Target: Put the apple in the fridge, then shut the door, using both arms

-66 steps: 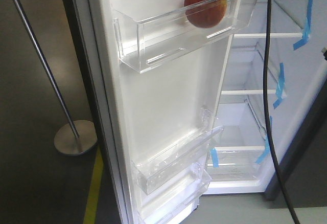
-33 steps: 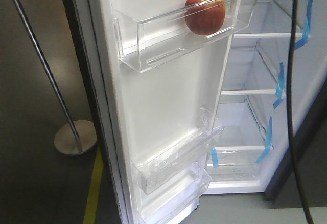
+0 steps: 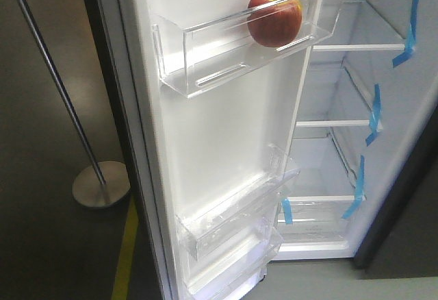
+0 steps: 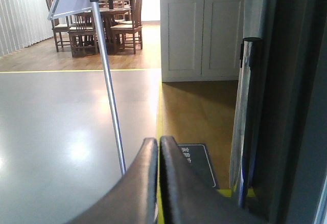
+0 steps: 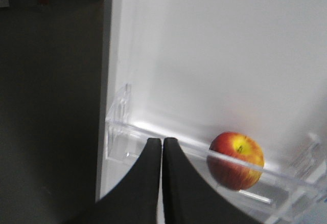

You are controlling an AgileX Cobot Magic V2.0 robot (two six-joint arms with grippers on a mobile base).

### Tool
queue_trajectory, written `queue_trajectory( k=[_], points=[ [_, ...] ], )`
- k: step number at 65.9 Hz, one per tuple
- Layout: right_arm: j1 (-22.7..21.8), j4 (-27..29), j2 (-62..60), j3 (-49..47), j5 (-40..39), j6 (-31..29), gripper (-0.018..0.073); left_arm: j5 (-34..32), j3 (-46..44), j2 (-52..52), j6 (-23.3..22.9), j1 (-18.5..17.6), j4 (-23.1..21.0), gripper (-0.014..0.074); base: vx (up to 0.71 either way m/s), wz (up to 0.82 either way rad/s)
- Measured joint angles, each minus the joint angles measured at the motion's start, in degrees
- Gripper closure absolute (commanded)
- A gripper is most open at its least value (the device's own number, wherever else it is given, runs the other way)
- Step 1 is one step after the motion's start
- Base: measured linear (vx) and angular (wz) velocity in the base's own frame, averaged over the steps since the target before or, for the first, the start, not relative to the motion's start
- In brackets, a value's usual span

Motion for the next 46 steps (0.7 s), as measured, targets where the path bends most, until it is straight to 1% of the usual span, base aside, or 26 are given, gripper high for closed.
queue_trajectory(
  k=[9, 20, 27, 33, 36, 44, 46],
  points=[
    [0.0, -1.6, -9.2, 14.1, -4.4, -0.2, 0.0564, 0.0, 0.0, 0.0, 0.0, 0.0, 0.0, 0.0603, 0.0, 0.0],
    [0.0, -3.9, -21.2, 33.5, -9.9, 0.0, 0.0564, -0.3, 0.0, 0.0, 0.0, 0.0, 0.0, 0.0603, 0.0, 0.0],
    [0.0, -4.1, -29.1, 45.2, -12.7, 0.0, 0.0564, -0.4, 0.0, 0.0, -1.3, 0.0, -0.1, 0.0603, 0.0, 0.0],
    [0.0, -4.4, -35.8, 55.2, -16.1, 0.0, 0.0564, -0.9, 0.0, 0.0, -5.0, 0.0, -0.3, 0.0603, 0.0, 0.0],
    [0.0, -4.5, -38.5, 59.5, -17.8, 0.0, 0.0564, -1.7, 0.0, 0.0, -7.7, 0.0, -0.7, 0.0603, 0.0, 0.0],
    [0.0, -4.5, -45.1, 66.9, -20.3, 0.0, 0.0564, -4.7, 0.0, 0.0, -15.4, 0.0, -3.2, 0.0603, 0.0, 0.0],
    [0.0, -4.5, -46.2, 68.4, -20.5, 0.0, 0.0564, -5.3, 0.0, 0.0, -16.5, 0.0, -3.5, 0.0603, 0.0, 0.0]
  ],
)
